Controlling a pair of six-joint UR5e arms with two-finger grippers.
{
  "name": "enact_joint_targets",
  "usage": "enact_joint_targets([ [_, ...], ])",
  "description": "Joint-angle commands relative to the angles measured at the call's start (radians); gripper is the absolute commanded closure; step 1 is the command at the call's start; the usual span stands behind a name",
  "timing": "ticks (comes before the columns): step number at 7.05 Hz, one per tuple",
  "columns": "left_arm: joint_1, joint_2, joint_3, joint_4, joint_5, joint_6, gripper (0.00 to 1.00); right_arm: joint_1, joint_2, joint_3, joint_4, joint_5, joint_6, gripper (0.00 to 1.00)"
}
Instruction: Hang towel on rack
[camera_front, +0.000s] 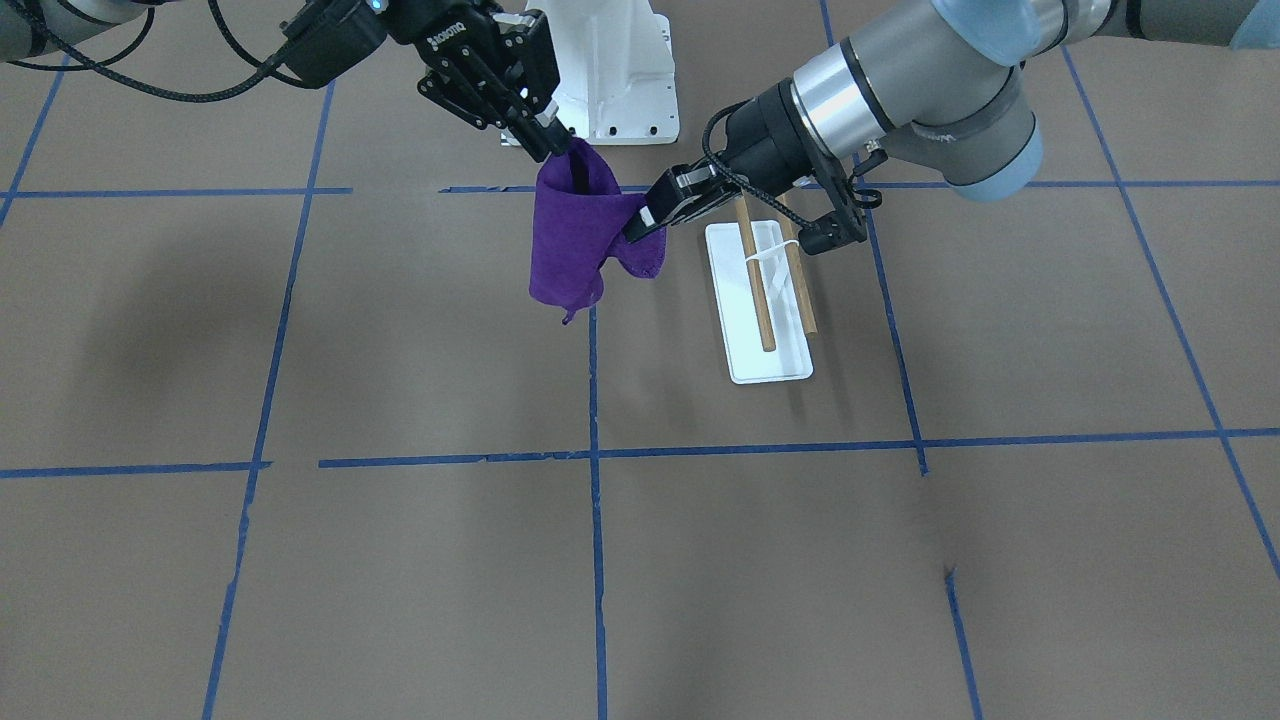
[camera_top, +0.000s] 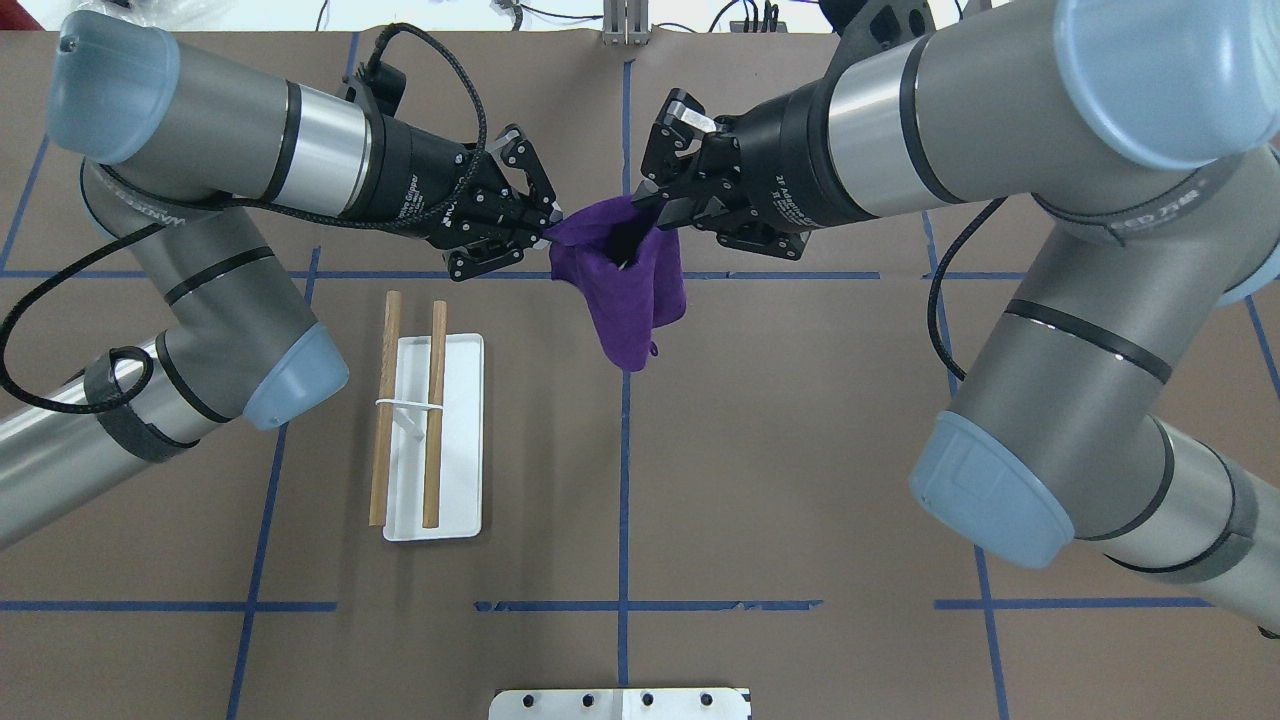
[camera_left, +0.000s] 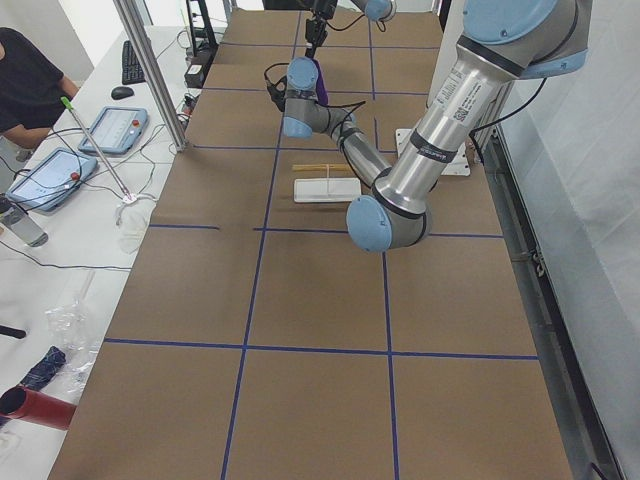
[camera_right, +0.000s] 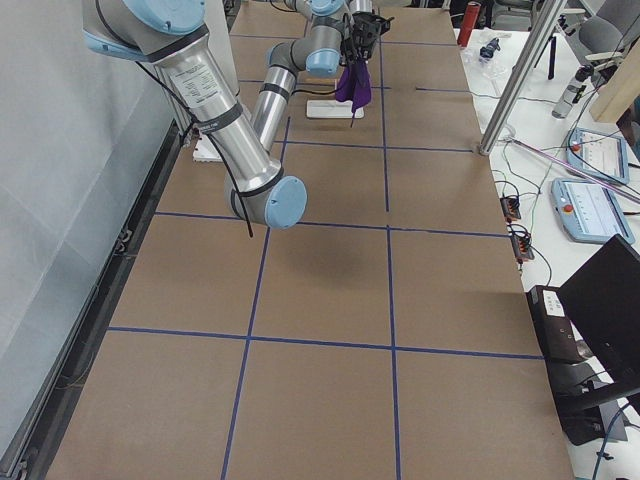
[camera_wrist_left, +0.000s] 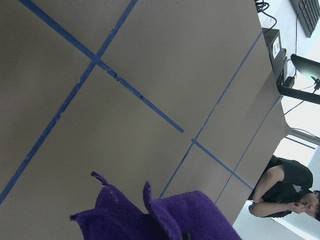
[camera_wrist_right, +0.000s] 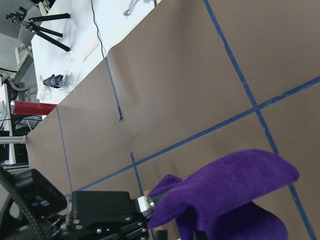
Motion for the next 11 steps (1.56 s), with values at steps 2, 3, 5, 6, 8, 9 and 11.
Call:
enact_joint_targets([
  [2, 0.003, -0.007, -0.012, 0.0, 0.003, 0.002, 1.0, 0.01, -0.103, 0.072, 0.0, 0.003, -0.057, 0.0],
  [3, 0.005, -0.007, -0.015, 0.0, 0.014, 0.007, 1.0, 0.016, -0.134, 0.078, 0.0, 0.002, -0.057, 0.0],
  [5, 0.031, 0.112, -0.116, 0.005, 0.06, 0.103, 1.0, 0.054, -0.202, 0.082, -0.002, 0.0, -0.057, 0.0],
  [6, 0.035, 0.211, -0.164, 0.005, 0.057, 0.215, 1.0, 0.066, -0.238, 0.079, 0.0, -0.003, -0.083, 0.0],
  [8, 0.029, 0.326, -0.196, 0.003, 0.051, 0.263, 1.0, 0.08, -0.266, 0.079, 0.0, -0.001, -0.126, 0.0],
  [9, 0.022, 0.378, -0.198, 0.0, 0.04, 0.345, 1.0, 0.08, -0.266, 0.079, 0.0, -0.001, -0.125, 0.0],
  [11, 0.017, 0.438, -0.189, -0.001, 0.002, 0.423, 1.0, 0.082, -0.266, 0.084, 0.0, -0.001, -0.125, 0.0],
])
